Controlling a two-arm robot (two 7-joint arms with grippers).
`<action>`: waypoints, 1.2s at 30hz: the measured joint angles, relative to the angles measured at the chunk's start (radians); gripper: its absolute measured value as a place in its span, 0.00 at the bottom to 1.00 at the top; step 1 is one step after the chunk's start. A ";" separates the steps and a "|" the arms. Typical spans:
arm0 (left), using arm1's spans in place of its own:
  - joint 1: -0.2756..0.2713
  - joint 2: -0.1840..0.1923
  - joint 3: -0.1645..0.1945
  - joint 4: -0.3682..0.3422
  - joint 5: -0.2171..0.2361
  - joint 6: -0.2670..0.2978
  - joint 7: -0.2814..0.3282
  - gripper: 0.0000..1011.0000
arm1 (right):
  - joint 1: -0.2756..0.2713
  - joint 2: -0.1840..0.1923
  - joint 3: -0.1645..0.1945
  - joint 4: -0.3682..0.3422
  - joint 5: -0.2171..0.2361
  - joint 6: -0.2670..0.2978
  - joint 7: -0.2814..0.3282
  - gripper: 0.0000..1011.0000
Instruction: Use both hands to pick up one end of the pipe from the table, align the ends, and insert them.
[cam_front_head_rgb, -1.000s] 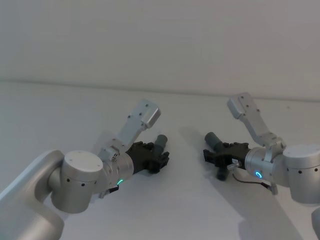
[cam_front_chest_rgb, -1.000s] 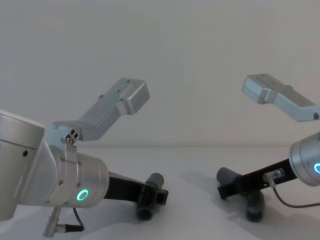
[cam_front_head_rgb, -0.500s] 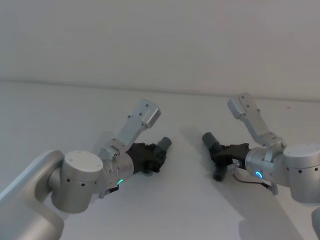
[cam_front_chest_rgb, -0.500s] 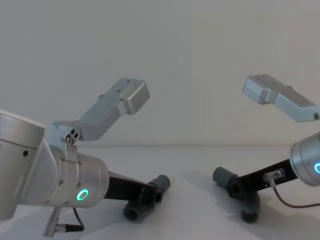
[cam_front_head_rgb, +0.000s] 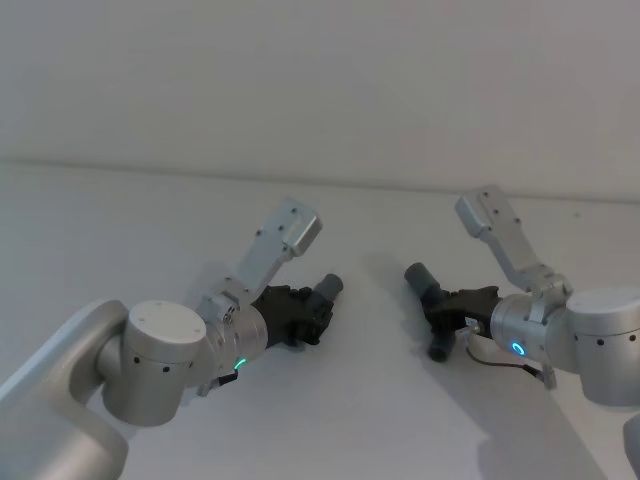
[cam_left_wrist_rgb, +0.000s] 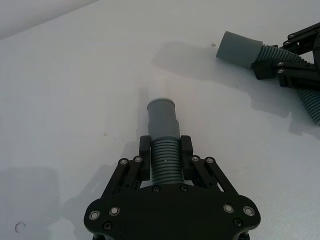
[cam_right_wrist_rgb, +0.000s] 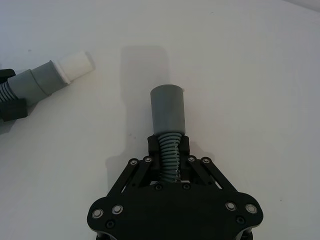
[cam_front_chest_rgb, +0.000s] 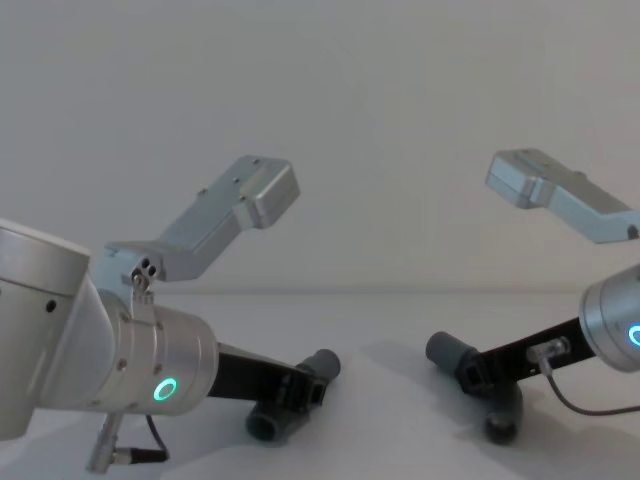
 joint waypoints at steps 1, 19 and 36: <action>0.000 0.000 0.000 0.000 0.000 0.000 -0.001 0.33 | -0.001 0.000 0.001 -0.001 0.000 0.000 0.000 0.18; -0.068 0.076 0.049 0.015 0.043 -0.109 -0.138 0.33 | -0.082 0.033 0.025 -0.091 -0.039 -0.116 -0.042 0.17; -0.193 0.159 0.136 0.046 0.137 -0.299 -0.332 0.33 | -0.145 0.143 0.013 -0.180 -0.144 -0.328 -0.066 0.17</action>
